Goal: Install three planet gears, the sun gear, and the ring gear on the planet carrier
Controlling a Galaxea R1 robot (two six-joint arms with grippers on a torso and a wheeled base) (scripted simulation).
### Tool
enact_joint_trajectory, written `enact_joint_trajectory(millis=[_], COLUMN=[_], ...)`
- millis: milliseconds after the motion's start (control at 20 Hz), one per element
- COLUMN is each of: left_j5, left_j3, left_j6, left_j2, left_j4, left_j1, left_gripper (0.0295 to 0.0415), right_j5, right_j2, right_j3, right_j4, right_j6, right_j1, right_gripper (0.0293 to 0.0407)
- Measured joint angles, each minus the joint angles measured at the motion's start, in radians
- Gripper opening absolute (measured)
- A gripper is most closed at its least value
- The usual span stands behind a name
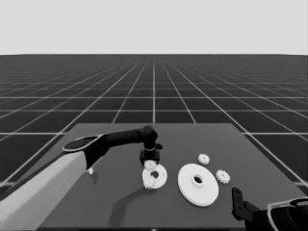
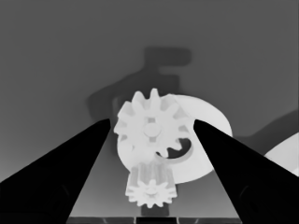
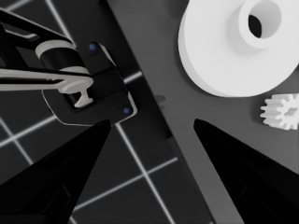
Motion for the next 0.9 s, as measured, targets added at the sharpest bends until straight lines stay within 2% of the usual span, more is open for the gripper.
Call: enact_joint_trajectory(millis=[50, 100, 150, 250, 350, 550, 600, 650, 700, 750, 900], left_j5=[0.000, 0.083, 0.112, 0.131, 0.138, 0.142, -0.221, -0.445, -0.575, -0.652, -0.740], left_j3=[0.000, 0.161, 0.203, 0.190, 0.174, 0.164, 0.626, 1.017, 1.243, 1.379, 1.535], left_j6=[0.000, -0.088, -0.114, -0.107, -0.097, -0.091, 0.390, 0.833, 1.101, 1.258, 1.438], left_j2=[0.000, -0.056, -0.067, -0.061, -0.055, -0.052, -0.315, -0.713, -0.990, -1.145, -1.315], left_j4=[0.000, -0.104, -0.185, -0.267, -0.294, -0.307, -0.166, -0.081, -0.031, -0.002, 0.032], left_j1=[0.000, -0.094, -0.199, -0.296, -0.326, -0.338, -0.377, -0.412, -0.433, -0.445, -0.460], left_gripper=[0.0385, 0.0385, 0.0385, 0.0385, 0.0385, 0.0385, 0.0410, 0.0415, 0.0400, 0.0392, 0.0385], right_j5=[0.000, 0.000, 0.000, 0.000, 0.000, 0.000, 0.000, 0.000, 0.000, 0.000, 0.000], right_j2=[0.000, 0.000, 0.000, 0.000, 0.000, 0.000, 0.000, 0.000, 0.000, 0.000, 0.000], right_j3=[0.000, 0.000, 0.000, 0.000, 0.000, 0.000, 0.000, 0.000, 0.000, 0.000, 0.000], right_j4=[0.000, 0.000, 0.000, 0.000, 0.000, 0.000, 0.000, 0.000, 0.000, 0.000, 0.000], right_j6=[0.000, 0.000, 0.000, 0.000, 0.000, 0.000, 0.000, 0.000, 0.000, 0.000, 0.000], right_j1=[0.000, 0.000, 0.000, 0.000, 0.000, 0.000, 0.000, 0.000, 0.000, 0.000, 0.000], right_gripper=[0.0385, 0.0385, 0.0385, 0.0385, 0.0385, 0.0385, 0.0385, 0.0385, 0.0385, 0.0385, 0.0385])
